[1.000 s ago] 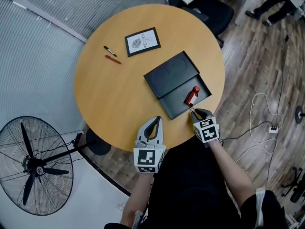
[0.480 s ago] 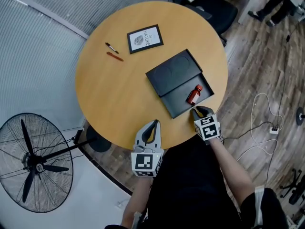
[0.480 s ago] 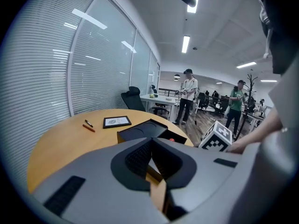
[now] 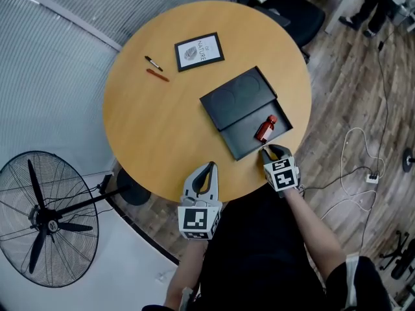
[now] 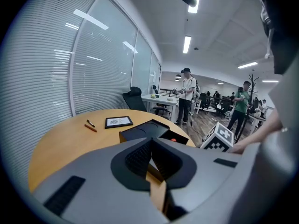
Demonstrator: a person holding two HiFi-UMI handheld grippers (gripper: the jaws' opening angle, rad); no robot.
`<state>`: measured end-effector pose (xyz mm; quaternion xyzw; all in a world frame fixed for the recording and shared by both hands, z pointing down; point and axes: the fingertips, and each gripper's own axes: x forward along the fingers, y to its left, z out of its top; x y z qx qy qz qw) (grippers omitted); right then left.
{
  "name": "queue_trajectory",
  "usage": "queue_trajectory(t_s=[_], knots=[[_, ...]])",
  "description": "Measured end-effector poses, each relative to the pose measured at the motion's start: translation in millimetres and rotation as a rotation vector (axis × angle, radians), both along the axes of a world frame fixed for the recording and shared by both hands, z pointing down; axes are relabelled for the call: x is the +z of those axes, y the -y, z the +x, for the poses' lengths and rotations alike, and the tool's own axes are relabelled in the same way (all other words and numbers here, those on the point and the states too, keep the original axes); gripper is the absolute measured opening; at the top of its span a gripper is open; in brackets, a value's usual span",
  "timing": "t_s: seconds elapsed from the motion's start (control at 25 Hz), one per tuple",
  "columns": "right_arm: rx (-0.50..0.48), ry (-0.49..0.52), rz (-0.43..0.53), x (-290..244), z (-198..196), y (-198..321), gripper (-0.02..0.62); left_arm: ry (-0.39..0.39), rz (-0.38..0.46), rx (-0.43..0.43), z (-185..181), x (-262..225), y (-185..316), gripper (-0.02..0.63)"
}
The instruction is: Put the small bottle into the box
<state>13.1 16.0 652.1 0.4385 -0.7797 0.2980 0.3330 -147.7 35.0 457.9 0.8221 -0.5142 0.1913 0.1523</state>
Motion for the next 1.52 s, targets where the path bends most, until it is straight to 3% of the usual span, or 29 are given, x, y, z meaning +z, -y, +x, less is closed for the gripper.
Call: queue_trajectory(t_s=[0.84, 1.52], knots=[[0.017, -0.009, -0.018, 0.3, -4.2, 4.6, 0.083, -0.003, 0.006, -0.01, -10.0, -1.9, 5.3, -0.002], [-0.011, 0.006, 0.002, -6.3, -18.4, 41.3, 0.081, -0.006, 0.011, -0.056, -18.7, -3.6, 15.9, -0.002]])
